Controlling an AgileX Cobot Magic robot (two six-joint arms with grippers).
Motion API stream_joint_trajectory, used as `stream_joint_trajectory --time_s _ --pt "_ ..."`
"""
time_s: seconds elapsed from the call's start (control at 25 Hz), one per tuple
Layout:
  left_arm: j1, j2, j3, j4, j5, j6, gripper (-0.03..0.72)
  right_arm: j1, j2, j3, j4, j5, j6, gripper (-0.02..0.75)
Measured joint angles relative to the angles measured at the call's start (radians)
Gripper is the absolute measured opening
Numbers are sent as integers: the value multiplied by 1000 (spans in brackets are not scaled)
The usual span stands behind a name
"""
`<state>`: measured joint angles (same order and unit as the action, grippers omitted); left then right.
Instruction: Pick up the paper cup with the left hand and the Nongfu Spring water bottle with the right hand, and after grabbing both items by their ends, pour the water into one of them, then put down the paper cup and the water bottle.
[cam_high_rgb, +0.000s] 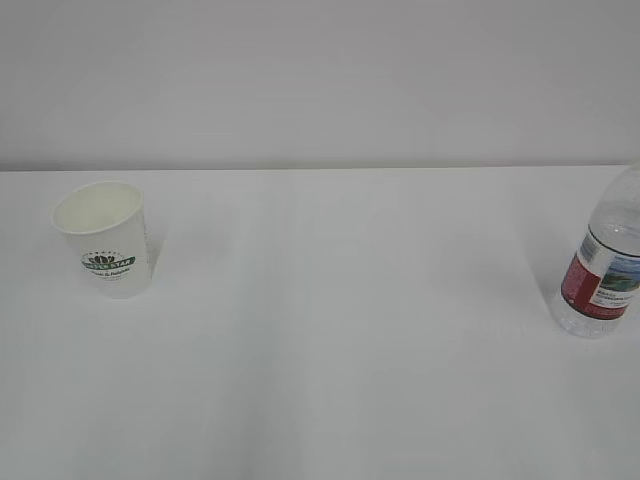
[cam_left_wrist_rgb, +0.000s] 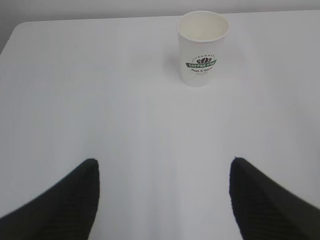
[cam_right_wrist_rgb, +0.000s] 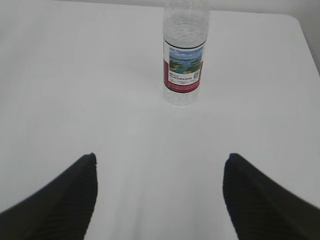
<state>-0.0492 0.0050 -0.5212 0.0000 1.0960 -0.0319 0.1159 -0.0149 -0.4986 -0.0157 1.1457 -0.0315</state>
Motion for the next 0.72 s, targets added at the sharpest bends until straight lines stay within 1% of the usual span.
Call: stream_joint_trajectory --time_s 0.72 --pt "0 0 0 0 0 0 587 0 0 0 0 0 0 589"
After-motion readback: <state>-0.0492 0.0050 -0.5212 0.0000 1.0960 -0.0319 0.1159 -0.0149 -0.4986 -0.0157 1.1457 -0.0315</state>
